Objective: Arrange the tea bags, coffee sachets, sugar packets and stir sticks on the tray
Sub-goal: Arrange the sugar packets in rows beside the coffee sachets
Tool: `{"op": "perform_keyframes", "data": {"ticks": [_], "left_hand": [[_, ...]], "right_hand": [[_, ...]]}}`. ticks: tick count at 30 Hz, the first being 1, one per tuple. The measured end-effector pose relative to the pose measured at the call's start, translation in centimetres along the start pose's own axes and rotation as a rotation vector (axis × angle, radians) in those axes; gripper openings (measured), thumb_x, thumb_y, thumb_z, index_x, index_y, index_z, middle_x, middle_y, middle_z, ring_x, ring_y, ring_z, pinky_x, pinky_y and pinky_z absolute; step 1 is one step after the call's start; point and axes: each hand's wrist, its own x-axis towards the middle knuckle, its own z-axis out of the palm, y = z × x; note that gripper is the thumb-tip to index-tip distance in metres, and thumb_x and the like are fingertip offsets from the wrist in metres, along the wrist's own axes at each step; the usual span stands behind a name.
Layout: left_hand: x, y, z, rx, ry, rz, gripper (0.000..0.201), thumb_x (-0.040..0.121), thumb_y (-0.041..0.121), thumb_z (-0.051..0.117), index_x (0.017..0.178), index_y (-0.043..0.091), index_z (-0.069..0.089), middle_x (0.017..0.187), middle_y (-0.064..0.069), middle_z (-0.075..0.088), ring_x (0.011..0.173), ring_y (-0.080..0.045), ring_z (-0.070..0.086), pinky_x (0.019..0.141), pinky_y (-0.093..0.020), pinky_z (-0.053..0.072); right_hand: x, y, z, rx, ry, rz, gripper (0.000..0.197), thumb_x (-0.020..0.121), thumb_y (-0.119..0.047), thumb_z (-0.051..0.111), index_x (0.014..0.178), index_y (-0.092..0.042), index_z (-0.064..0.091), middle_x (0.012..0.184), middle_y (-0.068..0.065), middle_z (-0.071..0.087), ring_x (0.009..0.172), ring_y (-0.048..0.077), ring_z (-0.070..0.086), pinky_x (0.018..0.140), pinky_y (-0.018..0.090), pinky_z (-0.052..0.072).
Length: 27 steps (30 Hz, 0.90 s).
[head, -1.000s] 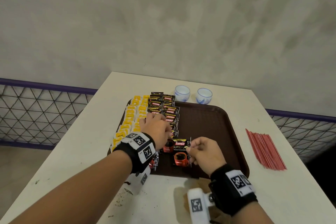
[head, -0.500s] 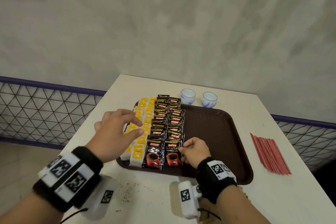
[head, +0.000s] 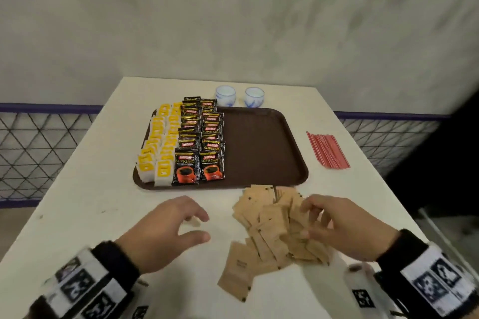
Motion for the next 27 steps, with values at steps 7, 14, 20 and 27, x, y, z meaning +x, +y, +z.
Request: {"op": "perform_keyframes", "data": {"ticks": [7, 14, 20, 27], "left_hand": [[1.6, 5.9, 5.1, 0.304, -0.298, 0.055, 0.091, 0.061, 0.06, 0.074, 0.136, 0.027, 0.033, 0.128, 0.007, 0.043, 0.111, -0.016, 0.042, 0.095, -0.035, 0.043], [2.5, 5.9, 6.5, 0.275, -0.28, -0.05, 0.067, 0.066, 0.029, 0.08, 0.12, 0.021, 0.04, 0.116, -0.001, 0.051, 0.1, -0.021, 0.056, 0.086, -0.038, 0.053], [1.9, 3.0, 4.7, 0.085, -0.153, -0.038, 0.024, 0.085, 0.011, 0.056, 0.105, 0.022, 0.051, 0.111, -0.001, 0.057, 0.099, -0.021, 0.058, 0.085, -0.032, 0.052], [0.4, 2.3, 1.2, -0.531, 0.059, -0.144, 0.011, 0.088, 0.009, 0.058, 0.09, 0.019, 0.057, 0.097, -0.001, 0.062, 0.077, -0.022, 0.068, 0.063, -0.033, 0.058]], "right_hand": [[-2.1, -2.6, 4.2, -0.056, 0.005, 0.033, 0.049, 0.079, -0.05, 0.067, 0.118, -0.025, 0.051, 0.115, -0.007, 0.052, 0.106, 0.013, 0.049, 0.093, 0.026, 0.041], [1.7, -5.8, 6.1, -0.039, 0.034, 0.276, 0.029, 0.087, -0.032, 0.063, 0.109, -0.016, 0.056, 0.115, 0.004, 0.061, 0.105, 0.021, 0.058, 0.095, 0.03, 0.048], [2.0, -4.8, 6.5, 0.147, 0.129, 0.331, 0.035, 0.088, -0.021, 0.063, 0.121, -0.01, 0.055, 0.12, 0.009, 0.061, 0.112, 0.025, 0.058, 0.091, 0.029, 0.045], [1.6, -3.6, 5.0, 0.517, 0.14, 0.219, 0.013, 0.096, -0.024, 0.048, 0.105, -0.034, 0.05, 0.1, -0.008, 0.062, 0.095, 0.014, 0.061, 0.092, 0.041, 0.053]]}}
